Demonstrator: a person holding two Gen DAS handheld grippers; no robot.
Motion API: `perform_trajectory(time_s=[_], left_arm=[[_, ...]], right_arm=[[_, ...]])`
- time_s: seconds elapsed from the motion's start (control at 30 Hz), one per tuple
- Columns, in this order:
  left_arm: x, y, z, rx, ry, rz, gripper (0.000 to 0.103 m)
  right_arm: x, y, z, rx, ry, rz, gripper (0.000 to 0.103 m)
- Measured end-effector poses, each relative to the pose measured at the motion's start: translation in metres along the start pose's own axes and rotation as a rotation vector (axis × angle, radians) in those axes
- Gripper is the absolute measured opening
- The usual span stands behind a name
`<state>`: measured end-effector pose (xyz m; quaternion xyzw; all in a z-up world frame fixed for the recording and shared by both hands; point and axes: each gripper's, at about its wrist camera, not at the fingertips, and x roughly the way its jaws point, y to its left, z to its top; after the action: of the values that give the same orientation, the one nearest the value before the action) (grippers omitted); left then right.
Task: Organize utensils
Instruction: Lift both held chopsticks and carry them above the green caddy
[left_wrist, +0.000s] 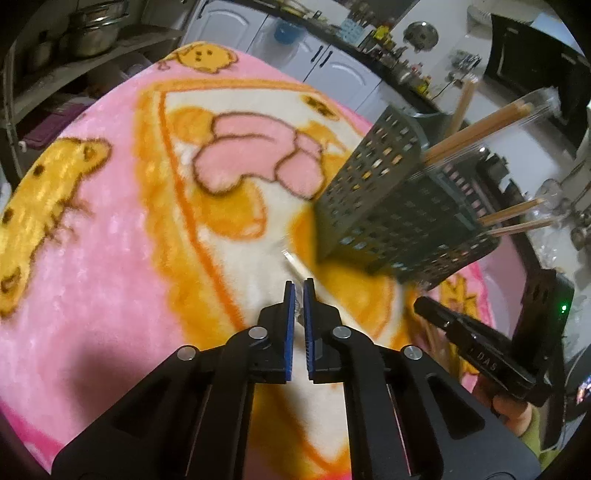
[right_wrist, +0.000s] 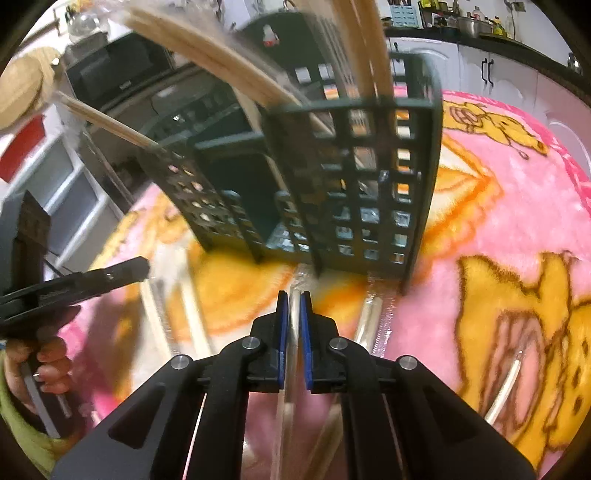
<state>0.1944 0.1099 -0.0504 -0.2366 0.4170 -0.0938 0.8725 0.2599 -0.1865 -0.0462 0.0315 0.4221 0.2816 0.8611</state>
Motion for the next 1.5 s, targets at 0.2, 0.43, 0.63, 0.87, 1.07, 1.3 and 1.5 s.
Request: perform_trajectory(time_s=[0.2, 0.43, 0.63, 0.87, 1.07, 1.3, 1.5], left_arm=[[-0.024, -0.016, 0.005, 0.025, -0.069, -0.022, 0.002], [-0.048, -0.035, 0.008, 0.055, -0.128, -0.053, 0.002], [-0.062, -0.047, 0.012, 0.074, -0.161, -0.087, 0.002], [-0.076, -0.064, 0.015, 0.096, -0.187, -0.129, 0.002], [-0.088, -0.085, 0.020, 0.134, -0.216, -0.160, 0.002], [-0.099, -0.111, 0.028, 0.188, -0.250, -0.186, 0.001], [-0.109, -0.131, 0.038, 0.232, -0.283, -0.195, 0.001]], right_arm=[[-0.029, 0.012, 0.006, -0.024, -0.066, 0.038, 0.006], [-0.066, 0.031, 0.013, -0.079, -0.153, 0.085, 0.006], [-0.095, 0.044, 0.016, -0.110, -0.224, 0.097, 0.006], [-0.125, 0.041, 0.020, -0.119, -0.311, 0.093, 0.006], [-0.148, 0.036, 0.024, -0.116, -0.376, 0.082, 0.006], [-0.173, 0.027, 0.031, -0.099, -0.464, 0.063, 0.006], [-0.192, 0.014, 0.043, -0.082, -0.558, 0.019, 0.006]])
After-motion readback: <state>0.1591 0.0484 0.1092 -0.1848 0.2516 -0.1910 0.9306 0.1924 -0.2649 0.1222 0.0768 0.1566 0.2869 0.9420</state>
